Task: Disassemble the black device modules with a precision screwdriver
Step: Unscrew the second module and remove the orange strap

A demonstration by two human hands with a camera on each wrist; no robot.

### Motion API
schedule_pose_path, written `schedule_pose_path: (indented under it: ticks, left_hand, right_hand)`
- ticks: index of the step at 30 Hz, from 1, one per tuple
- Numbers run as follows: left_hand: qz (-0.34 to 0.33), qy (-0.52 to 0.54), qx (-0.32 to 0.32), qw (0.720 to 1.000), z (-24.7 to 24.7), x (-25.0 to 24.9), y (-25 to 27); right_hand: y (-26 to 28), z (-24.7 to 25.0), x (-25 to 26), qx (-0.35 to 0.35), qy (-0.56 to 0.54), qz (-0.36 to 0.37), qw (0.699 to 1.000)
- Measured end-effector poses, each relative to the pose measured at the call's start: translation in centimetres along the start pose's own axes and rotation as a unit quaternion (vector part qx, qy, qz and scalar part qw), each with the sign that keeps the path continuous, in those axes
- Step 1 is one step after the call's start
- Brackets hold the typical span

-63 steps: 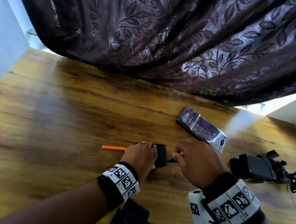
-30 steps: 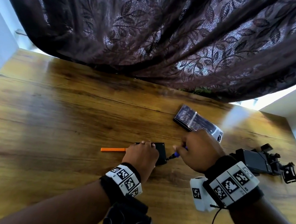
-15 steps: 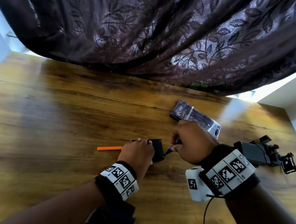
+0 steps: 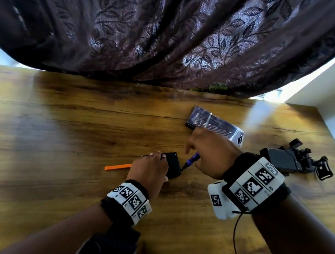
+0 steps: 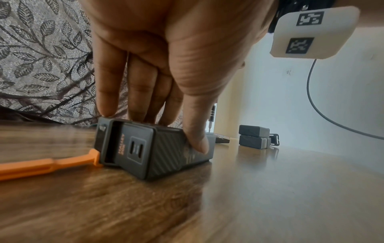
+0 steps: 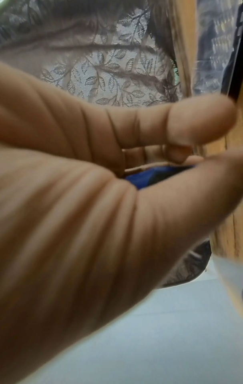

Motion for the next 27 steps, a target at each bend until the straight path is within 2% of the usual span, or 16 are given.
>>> schedule_pose_path:
  ticks: [3, 6, 11, 17, 23, 27]
  left_hand:
    - [-0.003, -0.004, 0.000, 1.000, 0.0, -0.1, 0.0]
    - [0.001, -0.001, 0.003, 1.000, 0.0, 0.0, 0.0]
    - [0.005, -0.006, 0.000, 1.000, 0.0, -0.1, -0.1]
    - [-0.001, -0.010, -0.009, 1.000, 0.1, -0.2, 0.1]
    - [-0.004, -0.019, -0.012, 1.000, 0.2, -0.3, 0.2]
    - [-0.007, -0.031, -0.019, 0.999, 0.4, -0.4, 0.3]
  right_hand:
    - [0.2, 0.0, 0.3, -0.007, -0.011, 0.006, 1.000]
    - [0.3, 0.1, 0.1, -0.022, -0.020, -0.018, 0.999]
    - [0.1, 0.3, 0.4, -0.017, 0.038, -0.040, 0.998]
    - [0.5, -0.2, 1.5, 0.007, 0.025, 0.009, 1.000]
    - [0.5, 0.2, 0.9, -0.007, 0.018, -0.012, 1.000]
    - [0.3, 0.5, 1.2, -0.013, 0.068, -0.021, 0.997]
Point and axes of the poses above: each hand's wrist, its own y-axis away from the middle knuckle, its own z-axis out of the back of the hand, x = y × z, the point moved 10 cm from there along -y, towards the middle knuckle, and after that the axes turned 13 degrees about y, right-handed, at the moved point
